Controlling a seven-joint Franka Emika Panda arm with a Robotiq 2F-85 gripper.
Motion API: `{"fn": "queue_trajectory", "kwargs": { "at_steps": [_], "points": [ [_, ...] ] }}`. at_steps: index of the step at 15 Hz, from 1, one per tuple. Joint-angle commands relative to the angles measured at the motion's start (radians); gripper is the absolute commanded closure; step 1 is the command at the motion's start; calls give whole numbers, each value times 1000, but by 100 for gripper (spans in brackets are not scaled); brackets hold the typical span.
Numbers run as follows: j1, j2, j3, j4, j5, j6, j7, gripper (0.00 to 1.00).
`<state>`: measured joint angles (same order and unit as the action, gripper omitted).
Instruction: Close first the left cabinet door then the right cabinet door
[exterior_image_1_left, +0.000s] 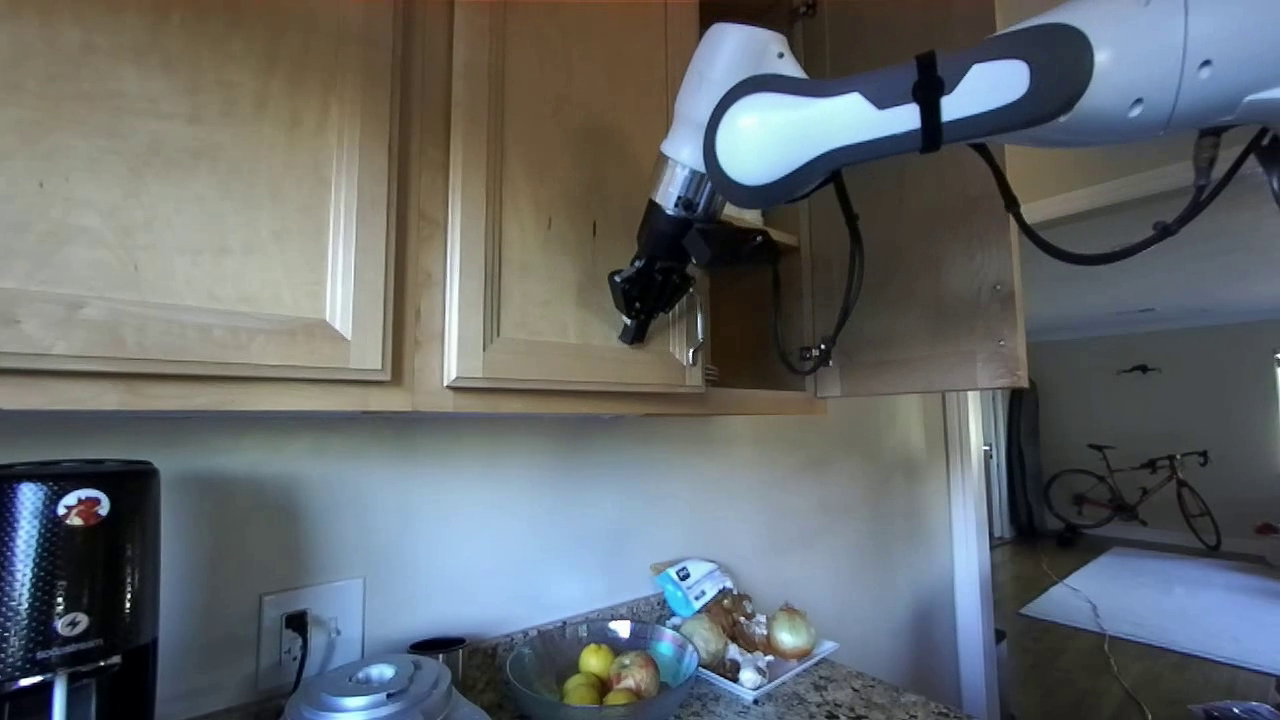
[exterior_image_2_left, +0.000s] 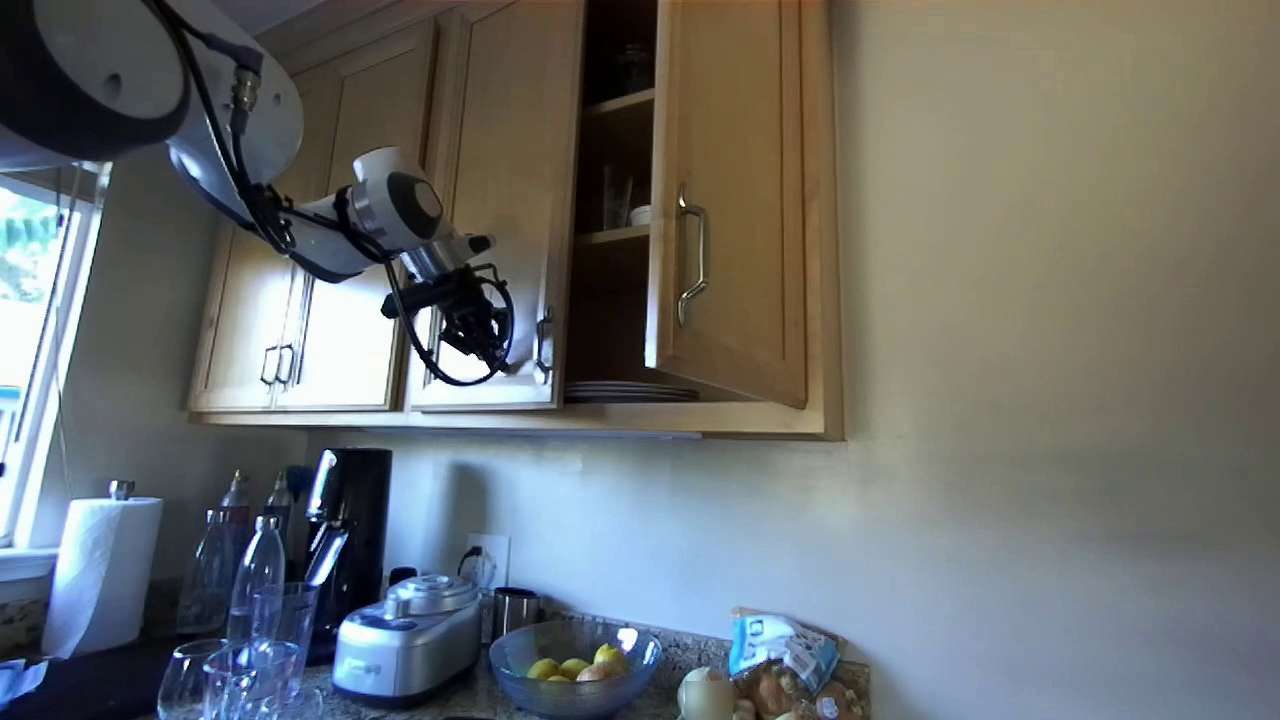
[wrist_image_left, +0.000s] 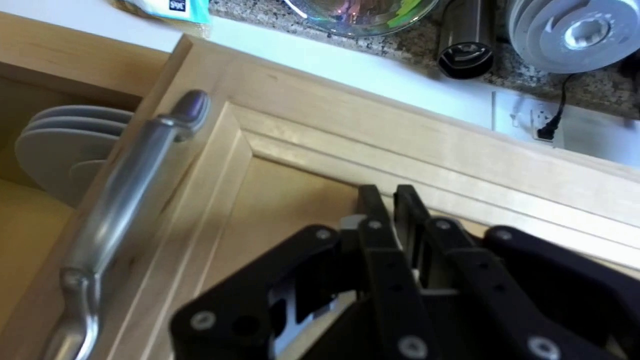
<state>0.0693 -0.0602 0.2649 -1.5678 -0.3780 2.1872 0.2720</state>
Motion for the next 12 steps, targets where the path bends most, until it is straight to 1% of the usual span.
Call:
{"fn": "queue_trajectory", "kwargs": {
  "at_steps": [1,4,6,9,10,12],
  "points": [
    [61,-102,-29,-84,209,-30,-148,56],
    [109,-192,-29,-177,420,-104,-246,35],
    [129,-244,-22,-235,466,-178,-220,22],
    [145,-310,-10,-320,491,-265,-164,4],
    [147,-328,-6,-349,497,-286,-144,1],
    [151,-358,4,-404,515,-313,-105,0]
  ]
}}
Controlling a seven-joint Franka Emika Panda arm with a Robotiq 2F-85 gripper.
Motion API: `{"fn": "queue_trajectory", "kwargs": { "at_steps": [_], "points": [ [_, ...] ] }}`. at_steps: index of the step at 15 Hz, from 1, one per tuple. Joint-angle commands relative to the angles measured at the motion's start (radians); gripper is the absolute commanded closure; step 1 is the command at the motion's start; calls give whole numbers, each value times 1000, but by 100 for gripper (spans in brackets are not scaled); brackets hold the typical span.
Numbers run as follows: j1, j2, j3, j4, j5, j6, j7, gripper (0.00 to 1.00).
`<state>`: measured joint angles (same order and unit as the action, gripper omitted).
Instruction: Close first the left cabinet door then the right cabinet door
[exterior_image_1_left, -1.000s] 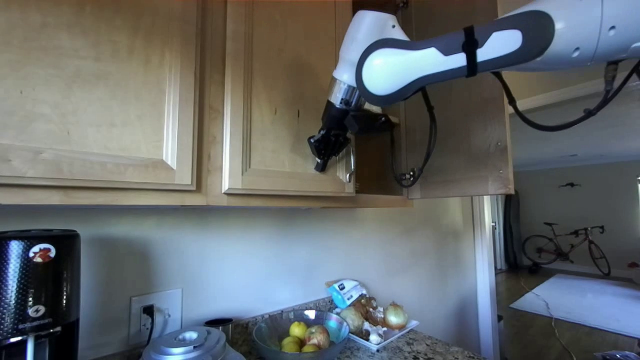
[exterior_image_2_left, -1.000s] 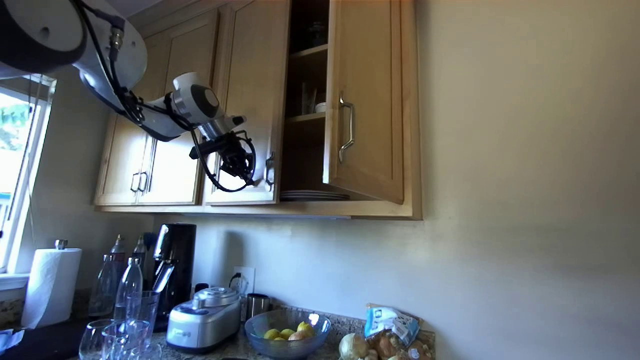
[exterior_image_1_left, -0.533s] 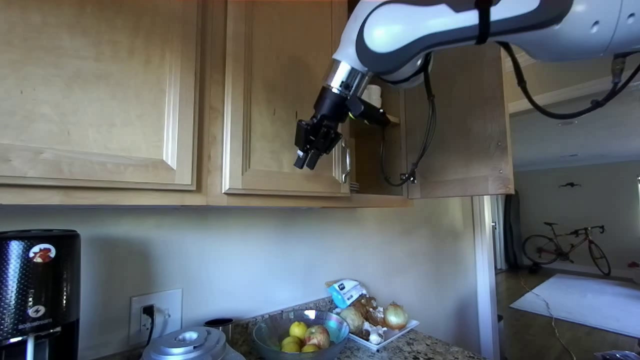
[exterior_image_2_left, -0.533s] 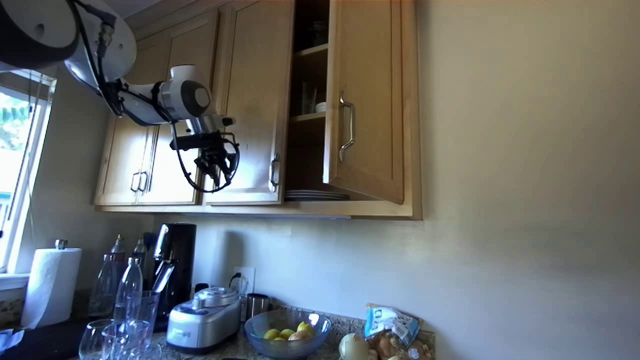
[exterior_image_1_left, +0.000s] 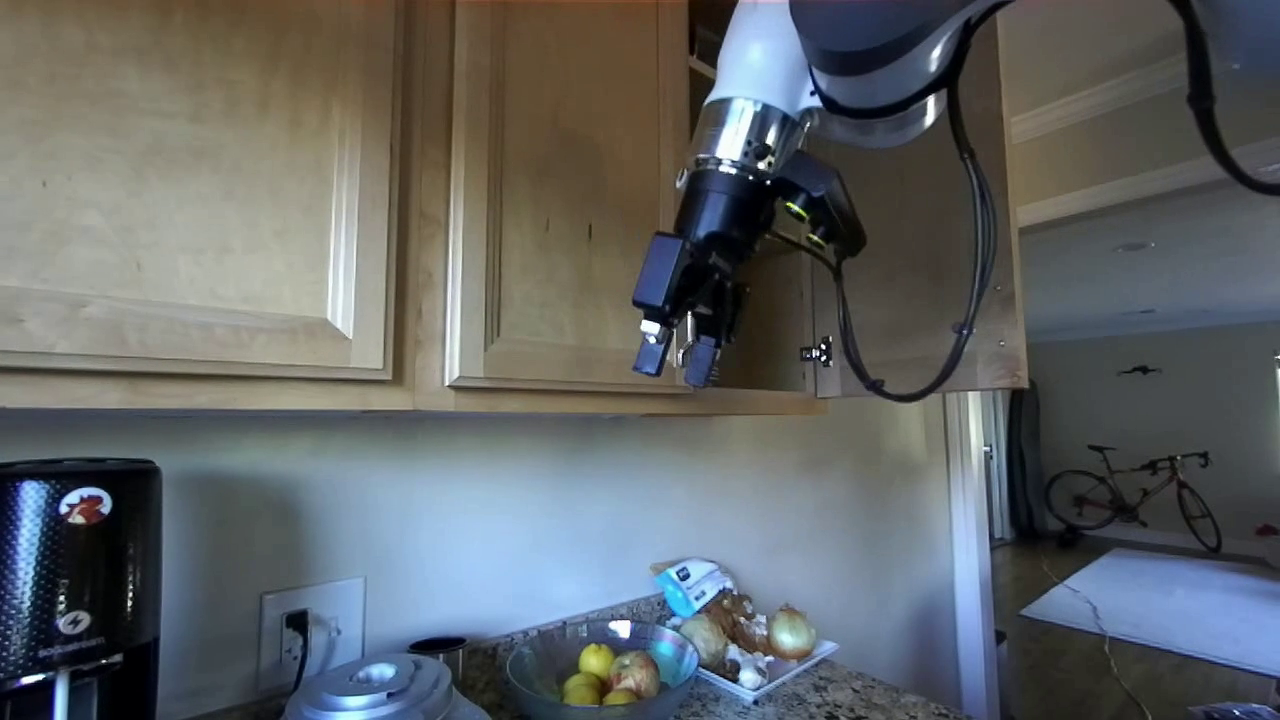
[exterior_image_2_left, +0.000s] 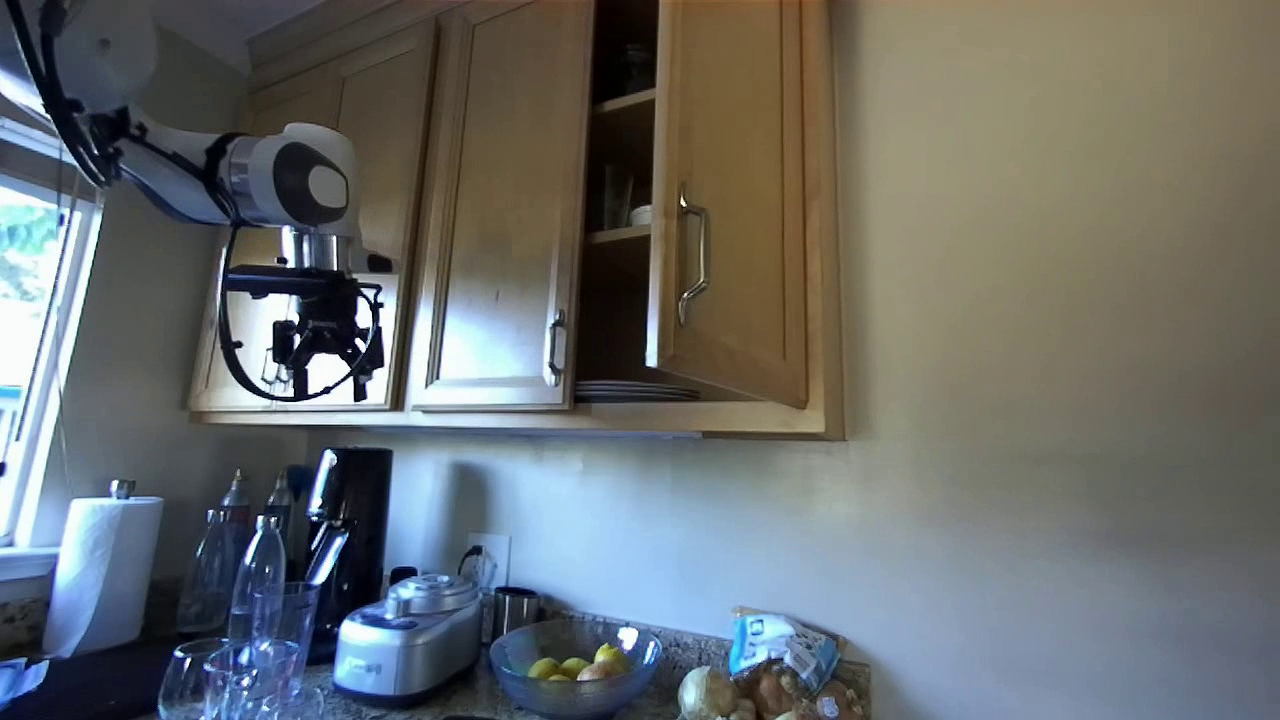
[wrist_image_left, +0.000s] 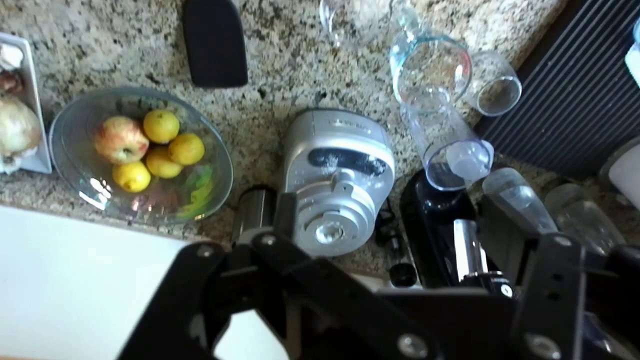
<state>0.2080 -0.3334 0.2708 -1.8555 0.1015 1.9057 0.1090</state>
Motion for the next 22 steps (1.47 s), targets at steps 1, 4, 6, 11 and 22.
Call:
{"fn": "queue_trajectory", "kwargs": {
  "at_steps": [1,4,6,11,22],
  "points": [
    [14,-95,2,-141,45,-38,78,0],
    [7,-50,15,-110,35,-34,78,0],
    [8,-50,19,-120,35,-33,81,0],
    [7,-45,18,-111,35,-33,81,0],
    [-61,-429,-110,-344,-47,-164,33,0]
  ]
}}
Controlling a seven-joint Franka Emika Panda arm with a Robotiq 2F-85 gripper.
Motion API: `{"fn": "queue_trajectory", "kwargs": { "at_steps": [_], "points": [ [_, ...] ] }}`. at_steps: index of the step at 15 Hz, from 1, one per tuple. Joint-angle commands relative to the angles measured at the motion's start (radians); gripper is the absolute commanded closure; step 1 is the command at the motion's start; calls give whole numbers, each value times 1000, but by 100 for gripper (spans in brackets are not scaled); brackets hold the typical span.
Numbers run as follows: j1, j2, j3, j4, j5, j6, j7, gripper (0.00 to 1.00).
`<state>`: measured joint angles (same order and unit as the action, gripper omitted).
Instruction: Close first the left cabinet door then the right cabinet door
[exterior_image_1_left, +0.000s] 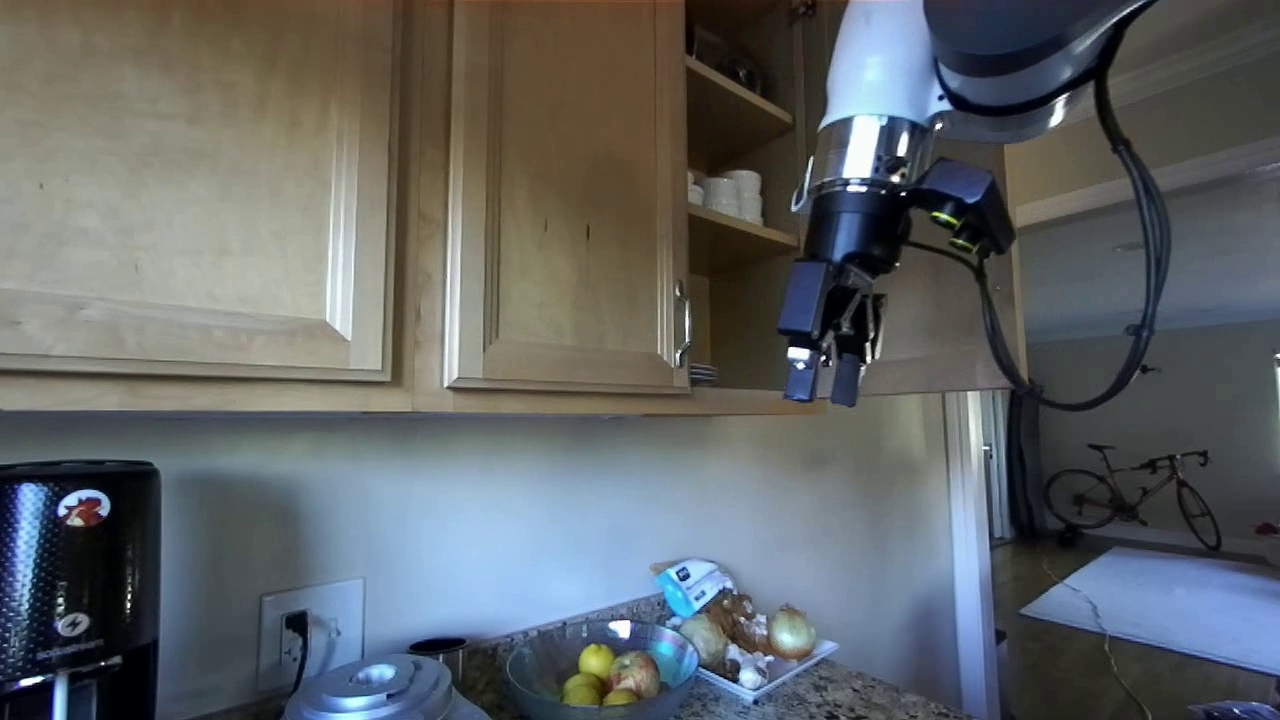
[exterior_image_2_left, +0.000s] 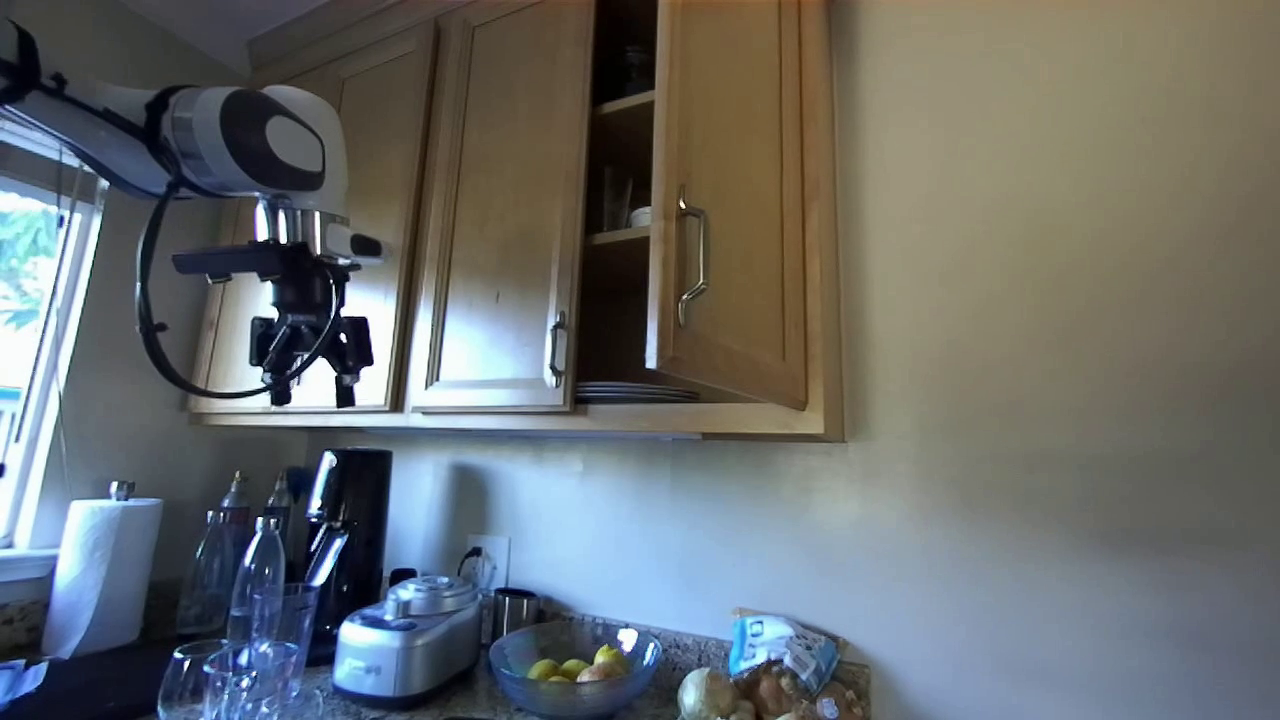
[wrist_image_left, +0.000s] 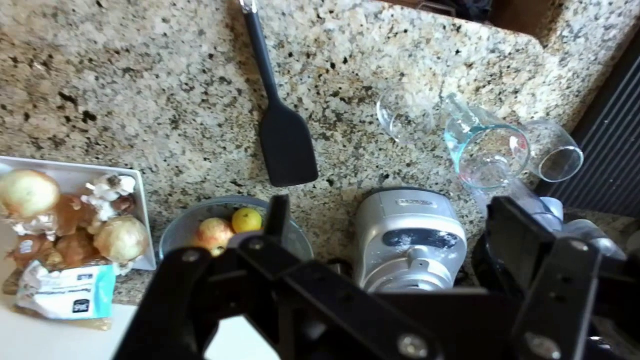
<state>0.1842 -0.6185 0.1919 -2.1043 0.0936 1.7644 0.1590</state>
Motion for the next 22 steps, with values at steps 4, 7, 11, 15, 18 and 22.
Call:
{"fn": "queue_trajectory", "kwargs": {
  "at_steps": [4,7,11,15,18,22],
  "points": [
    [-107,-254,-87,-137,-119,-37,-33,0],
    [-151,-289,-134,-143,-167,-35,-69,0],
    [-171,-294,-214,-129,-181,-47,-157,0],
    [-184,-267,-219,-114,-161,-29,-146,0],
    [-185,-266,-220,-115,-160,-29,-147,0],
    [-199,-264,-235,-109,-214,-54,-194,0]
  ]
}}
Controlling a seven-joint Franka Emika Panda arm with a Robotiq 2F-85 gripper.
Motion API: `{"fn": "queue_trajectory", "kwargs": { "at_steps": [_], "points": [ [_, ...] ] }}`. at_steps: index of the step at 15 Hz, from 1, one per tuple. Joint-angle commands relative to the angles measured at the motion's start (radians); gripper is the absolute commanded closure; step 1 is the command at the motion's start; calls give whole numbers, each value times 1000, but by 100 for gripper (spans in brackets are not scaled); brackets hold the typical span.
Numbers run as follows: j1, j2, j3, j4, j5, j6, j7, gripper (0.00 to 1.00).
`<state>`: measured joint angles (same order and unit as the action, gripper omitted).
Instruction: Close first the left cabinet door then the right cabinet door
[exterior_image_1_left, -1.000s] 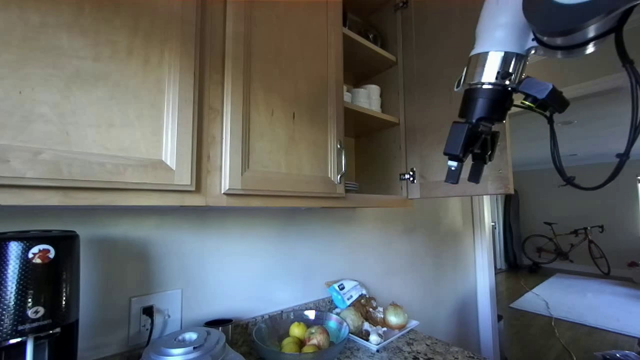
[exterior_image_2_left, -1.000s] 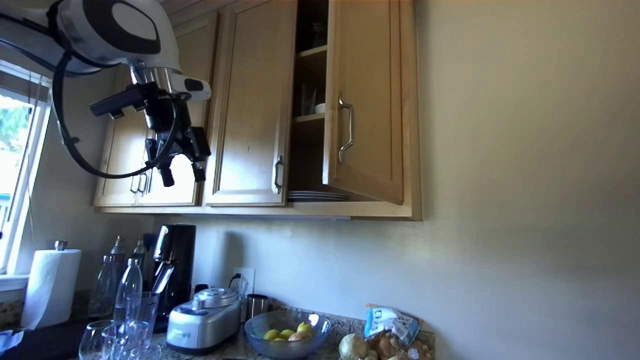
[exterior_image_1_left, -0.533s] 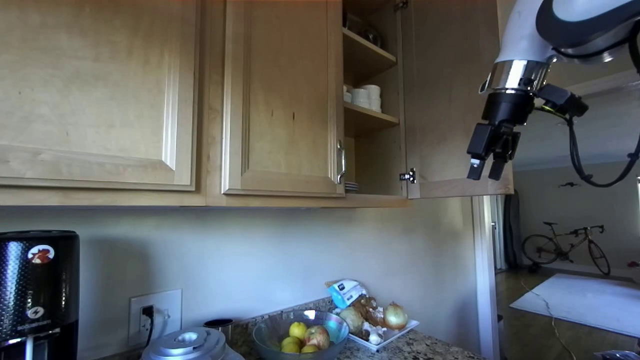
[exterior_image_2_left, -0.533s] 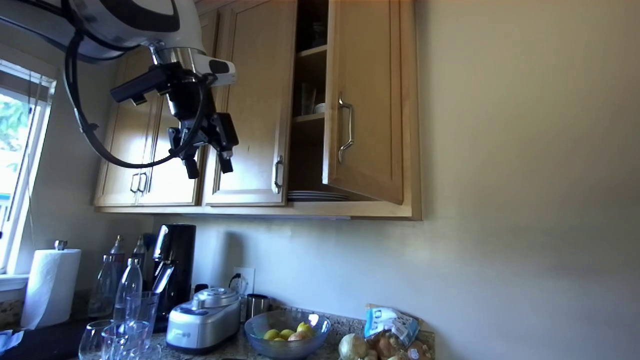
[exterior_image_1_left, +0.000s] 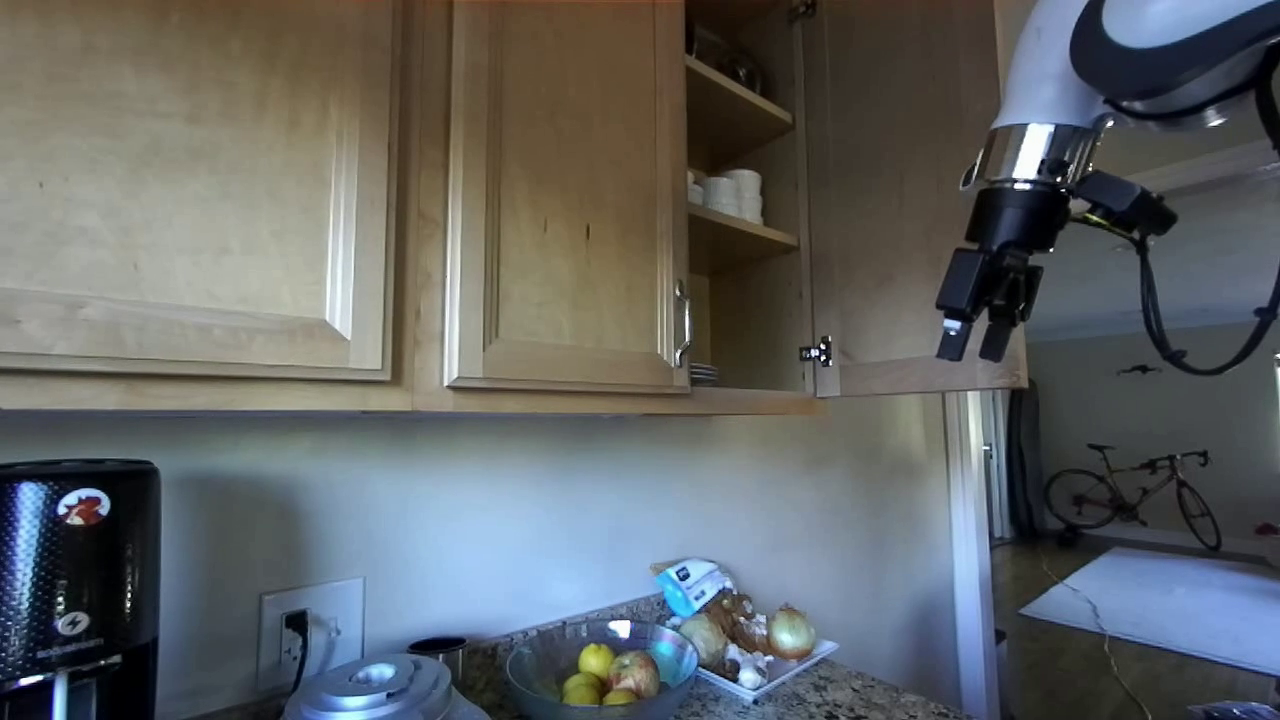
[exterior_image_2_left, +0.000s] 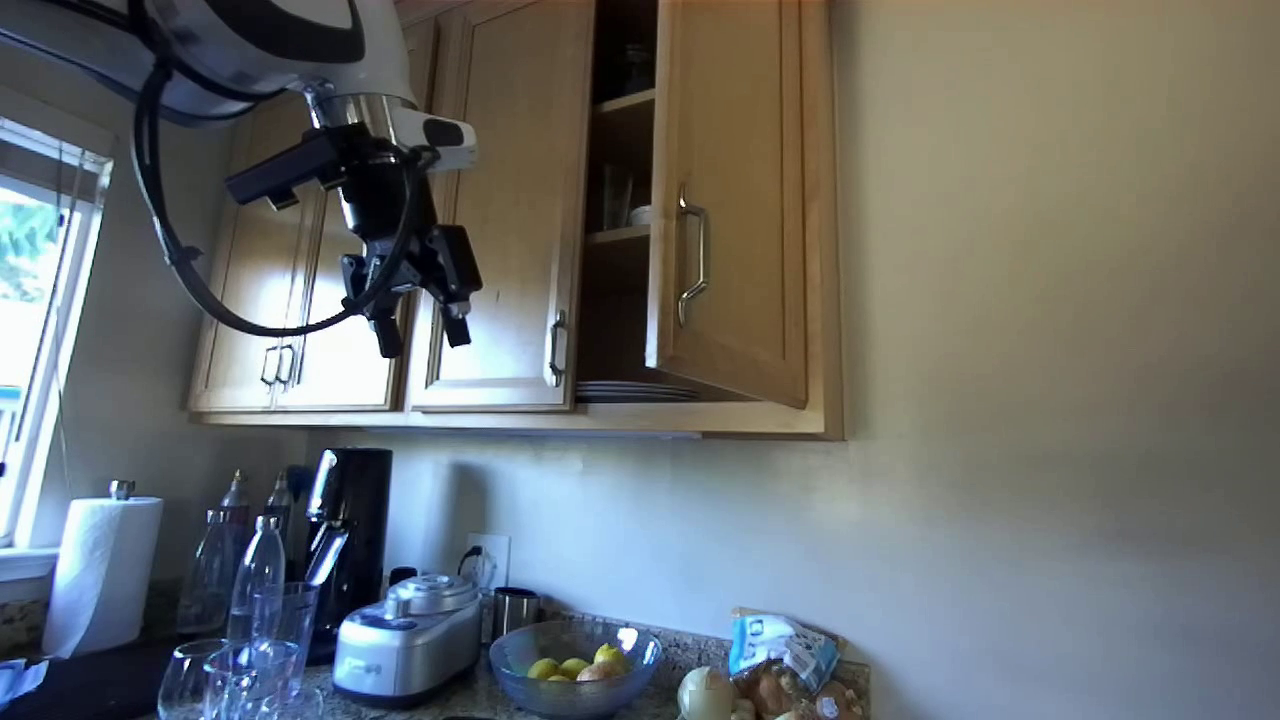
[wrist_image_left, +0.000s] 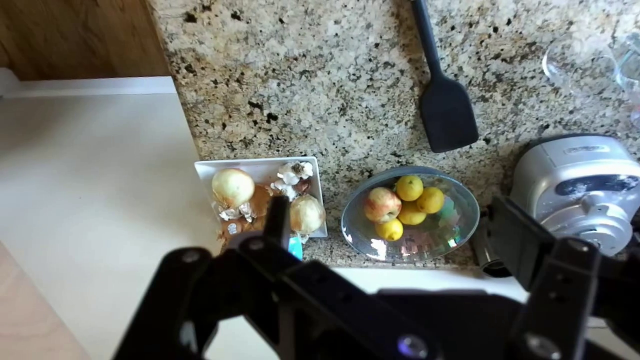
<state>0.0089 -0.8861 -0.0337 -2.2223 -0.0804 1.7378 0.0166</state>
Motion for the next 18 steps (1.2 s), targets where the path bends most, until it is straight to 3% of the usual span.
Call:
{"fn": "queue_trajectory", "kwargs": {
  "at_steps": [1,7,18],
  "points": [
    [-32,10,-13,11,-68,-39,-68,0],
    [-78,-17,-39,23,-213,-75,-119,0],
    [-144,0,-143,120,-301,-70,-112,0]
  ]
}}
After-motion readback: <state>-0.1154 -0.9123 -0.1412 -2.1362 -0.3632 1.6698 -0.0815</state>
